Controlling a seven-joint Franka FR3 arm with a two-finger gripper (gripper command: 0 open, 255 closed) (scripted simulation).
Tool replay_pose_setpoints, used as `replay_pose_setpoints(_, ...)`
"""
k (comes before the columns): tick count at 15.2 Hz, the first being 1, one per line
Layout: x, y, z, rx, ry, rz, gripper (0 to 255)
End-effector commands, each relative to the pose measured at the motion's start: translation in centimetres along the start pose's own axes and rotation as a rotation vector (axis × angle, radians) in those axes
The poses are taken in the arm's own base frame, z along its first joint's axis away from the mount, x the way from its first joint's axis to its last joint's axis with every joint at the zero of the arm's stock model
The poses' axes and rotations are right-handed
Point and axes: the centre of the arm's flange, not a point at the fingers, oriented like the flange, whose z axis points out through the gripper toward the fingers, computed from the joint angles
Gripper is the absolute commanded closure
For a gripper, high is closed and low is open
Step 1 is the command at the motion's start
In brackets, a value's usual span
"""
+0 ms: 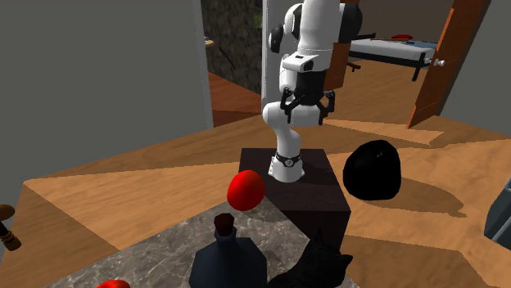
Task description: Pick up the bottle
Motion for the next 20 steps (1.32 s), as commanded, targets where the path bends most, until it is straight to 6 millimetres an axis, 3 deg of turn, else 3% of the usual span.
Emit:
replay_pose_setpoints(1, 0.0, 0.0, 0.0, 0.000, 0.000, 0.000, 0)
replay_pose_setpoints(20, 22.9, 10.2, 2.1, -0.009, -0.006, 0.062, 0)
